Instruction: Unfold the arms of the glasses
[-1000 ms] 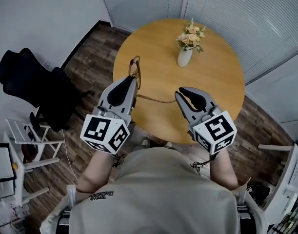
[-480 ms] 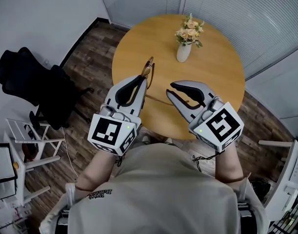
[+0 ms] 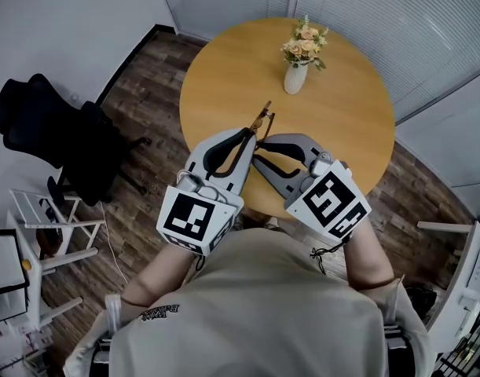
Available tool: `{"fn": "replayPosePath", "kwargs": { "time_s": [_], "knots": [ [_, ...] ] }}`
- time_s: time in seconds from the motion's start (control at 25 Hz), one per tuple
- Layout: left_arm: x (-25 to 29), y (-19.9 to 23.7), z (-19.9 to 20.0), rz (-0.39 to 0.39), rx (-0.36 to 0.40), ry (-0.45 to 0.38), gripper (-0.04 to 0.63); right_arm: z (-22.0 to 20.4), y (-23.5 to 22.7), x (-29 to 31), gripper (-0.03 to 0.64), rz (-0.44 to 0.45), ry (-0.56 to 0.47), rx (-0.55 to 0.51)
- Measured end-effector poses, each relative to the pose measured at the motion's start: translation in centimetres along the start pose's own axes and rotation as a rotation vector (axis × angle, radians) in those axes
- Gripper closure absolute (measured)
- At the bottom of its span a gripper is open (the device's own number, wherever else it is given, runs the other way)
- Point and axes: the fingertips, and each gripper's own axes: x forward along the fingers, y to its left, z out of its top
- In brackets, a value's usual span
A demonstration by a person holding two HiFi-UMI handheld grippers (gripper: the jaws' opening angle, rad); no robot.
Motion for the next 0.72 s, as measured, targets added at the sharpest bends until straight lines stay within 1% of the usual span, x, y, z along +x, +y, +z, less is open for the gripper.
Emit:
{"fn": "replayPosePath", "kwargs": {
  "time_s": [0.2,0.44,0.6,0.72],
  "knots": [
    [0.2,-1.1,-0.4,-0.024,-0.004,0.009,0.552,-0.5,0.4,0.5,0.565,0.003,0.008,0.016],
    [-0.4,0.0,-0.6,0.010,0.008,0.013,0.552,-1.3,-0.2,-0.3,0.568,-0.038,0.021,0.036],
    [-0.9,1.0,-0.5,0.037,0.014,0.011,0.552,-1.6,-0.9,-1.3,0.568,-0.088,0.028,0.032],
    [-1.2,1.7,-0.6,0.055,0.018,0.011,0.552,-1.7,-1.8,-2.5,0.566,-0.148,0.033,0.019]
  ]
}}
